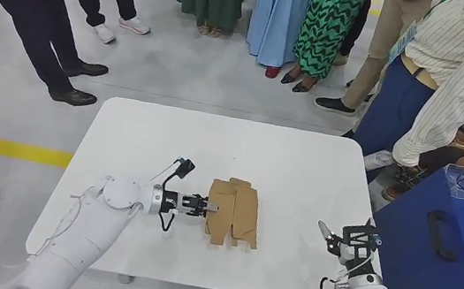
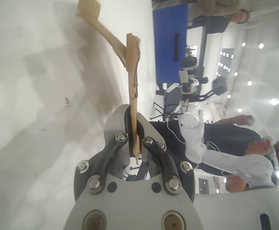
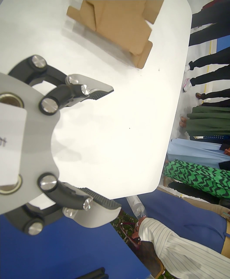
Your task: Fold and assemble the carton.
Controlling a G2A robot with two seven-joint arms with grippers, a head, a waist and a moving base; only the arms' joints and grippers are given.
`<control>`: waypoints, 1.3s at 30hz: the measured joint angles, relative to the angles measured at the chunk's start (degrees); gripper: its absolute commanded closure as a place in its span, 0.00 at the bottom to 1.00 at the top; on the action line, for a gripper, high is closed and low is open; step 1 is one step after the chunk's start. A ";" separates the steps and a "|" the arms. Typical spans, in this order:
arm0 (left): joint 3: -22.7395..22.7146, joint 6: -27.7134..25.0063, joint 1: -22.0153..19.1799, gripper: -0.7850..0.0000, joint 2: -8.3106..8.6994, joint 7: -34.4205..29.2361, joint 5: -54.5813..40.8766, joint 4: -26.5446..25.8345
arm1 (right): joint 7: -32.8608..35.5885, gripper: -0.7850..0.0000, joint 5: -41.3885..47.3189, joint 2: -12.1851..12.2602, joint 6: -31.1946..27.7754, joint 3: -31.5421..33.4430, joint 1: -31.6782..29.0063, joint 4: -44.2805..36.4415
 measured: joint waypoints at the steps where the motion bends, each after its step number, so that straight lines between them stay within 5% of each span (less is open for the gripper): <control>1: -1.22 -0.08 1.09 1.00 0.58 -0.60 -0.40 -2.65 | 0.00 0.00 0.00 0.00 0.00 0.00 0.00 0.00; 9: -10.17 6.83 14.43 1.00 4.89 -1.35 3.92 -29.00 | 0.11 0.00 0.21 -0.02 -0.21 -0.13 -0.04 -0.17; 13: -12.85 8.81 20.83 1.00 6.19 -1.14 6.66 -38.99 | 6.90 0.00 13.24 -0.04 -10.97 1.98 0.57 -2.19; 18: -12.84 10.14 23.43 1.00 6.64 0.23 8.01 -41.92 | 32.22 0.00 51.78 0.94 -24.43 4.51 5.79 1.62; 23: -12.08 10.85 24.17 1.00 6.84 1.63 8.20 -42.50 | 62.90 0.00 87.85 2.13 -20.86 2.84 16.42 12.20; 28: -11.24 12.47 24.71 1.00 6.78 4.91 7.10 -42.60 | 79.01 0.00 103.62 1.88 -17.03 -3.51 25.94 24.13; 30: -10.92 13.16 24.76 1.00 6.75 5.60 6.39 -42.60 | 80.75 0.25 104.84 1.56 -17.28 -6.10 28.19 26.91; 31: -10.69 13.71 24.76 1.00 6.74 5.77 5.86 -42.62 | 81.05 0.52 105.25 1.35 -17.61 -7.56 29.38 28.40; 34: -10.29 14.28 24.84 1.00 6.73 6.11 4.38 -42.85 | 79.73 0.67 104.51 0.95 -18.72 -10.31 31.56 30.98; 37: -10.49 15.01 25.34 1.00 6.74 6.95 1.65 -42.94 | 76.97 1.00 102.60 0.63 -20.19 -12.45 32.47 31.85; 39: -10.69 15.75 25.46 1.00 6.78 7.26 0.38 -42.93 | 76.42 1.00 102.59 0.51 -20.55 -13.38 32.72 32.11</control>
